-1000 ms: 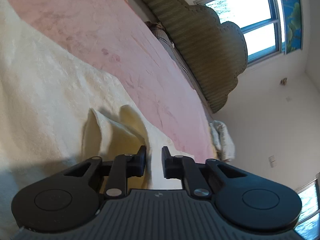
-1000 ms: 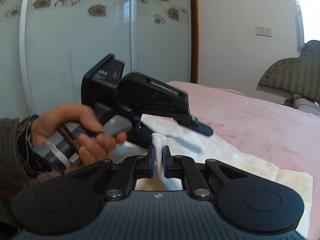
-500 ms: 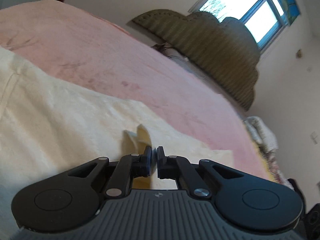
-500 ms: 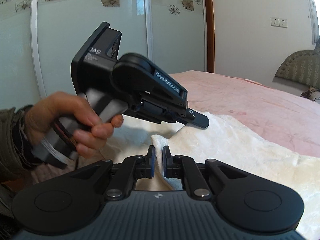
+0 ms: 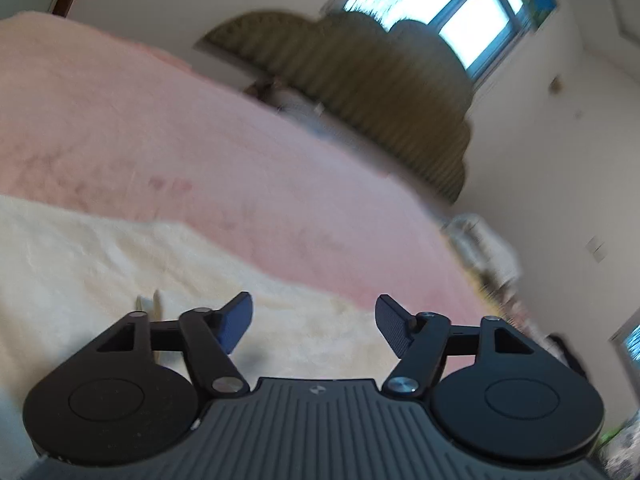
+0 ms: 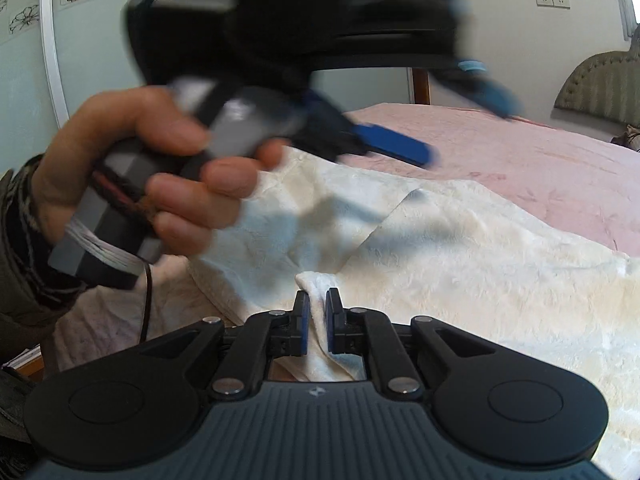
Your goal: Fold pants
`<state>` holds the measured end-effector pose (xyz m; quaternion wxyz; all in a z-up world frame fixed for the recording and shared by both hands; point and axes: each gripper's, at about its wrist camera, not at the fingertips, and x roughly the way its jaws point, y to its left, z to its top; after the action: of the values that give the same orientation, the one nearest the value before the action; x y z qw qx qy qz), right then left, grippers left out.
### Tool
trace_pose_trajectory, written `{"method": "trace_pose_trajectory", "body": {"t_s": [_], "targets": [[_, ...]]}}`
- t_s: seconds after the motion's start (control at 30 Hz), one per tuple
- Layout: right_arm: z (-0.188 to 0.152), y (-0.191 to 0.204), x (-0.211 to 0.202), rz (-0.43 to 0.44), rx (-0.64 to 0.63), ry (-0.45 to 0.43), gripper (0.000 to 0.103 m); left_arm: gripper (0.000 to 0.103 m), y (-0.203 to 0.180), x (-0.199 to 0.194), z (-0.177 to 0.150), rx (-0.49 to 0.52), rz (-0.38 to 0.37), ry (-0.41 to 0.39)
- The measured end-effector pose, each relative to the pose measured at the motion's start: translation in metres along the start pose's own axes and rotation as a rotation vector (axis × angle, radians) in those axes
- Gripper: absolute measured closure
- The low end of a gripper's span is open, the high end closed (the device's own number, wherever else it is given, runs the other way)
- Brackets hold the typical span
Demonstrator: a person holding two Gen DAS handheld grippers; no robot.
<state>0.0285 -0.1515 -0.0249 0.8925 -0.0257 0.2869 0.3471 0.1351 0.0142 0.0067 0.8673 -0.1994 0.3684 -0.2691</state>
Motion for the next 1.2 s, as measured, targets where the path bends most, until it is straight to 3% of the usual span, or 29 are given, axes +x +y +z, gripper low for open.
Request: {"method": "trace_pose_trajectory", "body": {"t_s": [0.03,0.1,0.2,0.27,0.43,0.53,0.67,0.73,0.83,0.93,1.0,1.1,1.2], "targets": [[0.0,0.001,0.0,-0.005,-0.008,0.003,0.095,0.049,0.002,0.012,-0.004,0.007,0.054,0.037],[0.004,0.005,-0.003,-0.022,-0.036,0.02,0.094,0.06,0.009,0.025,-0.013,0.022,0.089,0.073],[0.014,0.009,-0.026,-0.053,-0.154,0.08,0.093,0.062,0.006,0.025,-0.018,0.102,0.131,0.067],[0.023,-0.002,-0.056,-0.074,-0.201,0.062,0.093,0.062,0.005,0.026,-0.02,0.127,0.143,0.066],[0.039,-0.095,-0.084,-0.341,-0.006,0.016,0.093,0.062,-0.003,0.027,-0.026,0.187,0.179,0.046],[0.034,-0.148,-0.068,-0.392,0.123,0.061,0.093,0.062,-0.007,0.029,-0.028,0.22,0.194,0.037],[0.016,-0.186,-0.045,-0.441,0.199,0.168,0.095,0.062,-0.007,0.03,-0.029,0.23,0.194,0.033],[0.015,-0.184,-0.061,-0.446,0.254,0.132,0.094,0.062,-0.008,0.03,-0.03,0.24,0.199,0.029],[0.018,-0.16,-0.067,-0.44,0.187,0.09,0.093,0.061,-0.012,0.033,-0.032,0.269,0.213,0.023],[0.013,-0.159,-0.05,-0.491,0.123,0.188,0.094,0.059,-0.016,0.034,-0.033,0.289,0.216,0.025],[0.005,-0.159,-0.059,-0.51,0.157,0.171,0.094,0.059,-0.017,0.032,-0.031,0.282,0.212,0.038],[0.001,-0.142,-0.084,-0.466,0.196,0.105,0.093,0.053,-0.02,0.024,-0.026,0.237,0.203,0.063],[-0.005,-0.114,-0.1,-0.375,0.173,0.098,0.093,0.05,-0.032,0.01,-0.03,0.267,0.181,0.039]]}}
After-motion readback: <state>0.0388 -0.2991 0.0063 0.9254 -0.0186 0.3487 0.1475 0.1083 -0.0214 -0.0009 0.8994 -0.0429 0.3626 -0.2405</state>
